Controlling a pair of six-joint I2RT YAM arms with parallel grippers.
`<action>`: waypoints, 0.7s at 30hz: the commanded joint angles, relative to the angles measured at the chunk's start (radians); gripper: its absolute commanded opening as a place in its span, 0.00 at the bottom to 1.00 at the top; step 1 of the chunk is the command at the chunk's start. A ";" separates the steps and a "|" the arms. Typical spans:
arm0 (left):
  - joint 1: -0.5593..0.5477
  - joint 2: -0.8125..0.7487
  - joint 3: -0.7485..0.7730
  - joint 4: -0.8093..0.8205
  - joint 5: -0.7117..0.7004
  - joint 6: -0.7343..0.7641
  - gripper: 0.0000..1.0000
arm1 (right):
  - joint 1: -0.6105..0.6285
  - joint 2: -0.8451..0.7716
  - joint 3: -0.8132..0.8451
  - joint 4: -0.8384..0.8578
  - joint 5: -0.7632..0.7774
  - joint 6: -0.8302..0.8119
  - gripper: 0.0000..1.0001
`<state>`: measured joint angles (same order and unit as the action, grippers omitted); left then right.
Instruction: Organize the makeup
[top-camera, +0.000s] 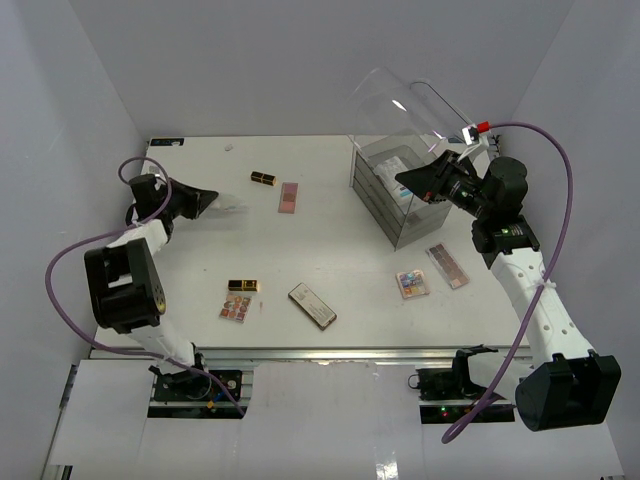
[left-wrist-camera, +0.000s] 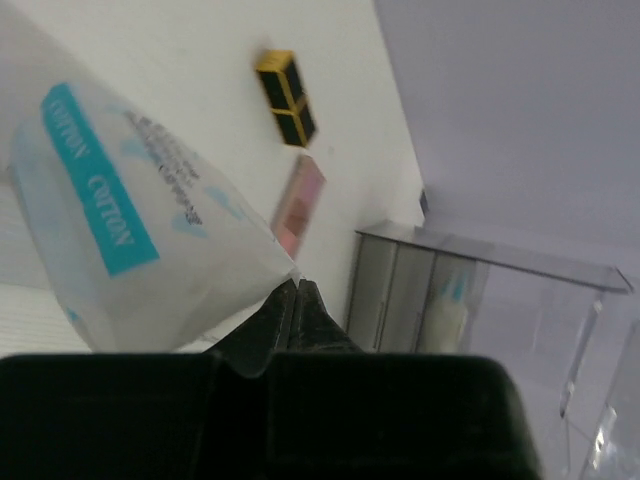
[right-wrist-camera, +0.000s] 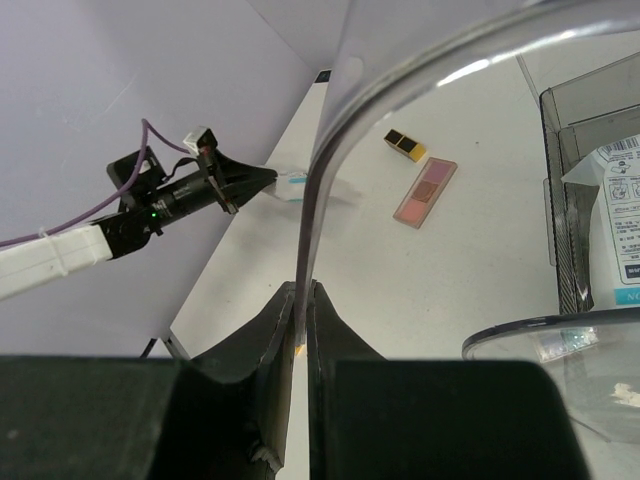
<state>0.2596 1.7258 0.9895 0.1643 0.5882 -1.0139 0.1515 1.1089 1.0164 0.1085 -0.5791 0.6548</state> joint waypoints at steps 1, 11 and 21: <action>-0.060 -0.157 -0.047 0.086 0.112 -0.015 0.00 | -0.013 -0.048 0.017 0.125 0.010 -0.020 0.11; -0.299 -0.259 -0.120 0.163 0.105 -0.103 0.00 | -0.022 -0.060 0.019 0.119 0.010 -0.020 0.11; -0.498 -0.195 -0.171 0.181 0.029 -0.070 0.00 | -0.031 -0.075 0.006 0.122 0.009 -0.020 0.11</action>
<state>-0.1947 1.5075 0.8590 0.3119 0.6558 -1.1091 0.1370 1.0886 1.0161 0.1079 -0.5803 0.6562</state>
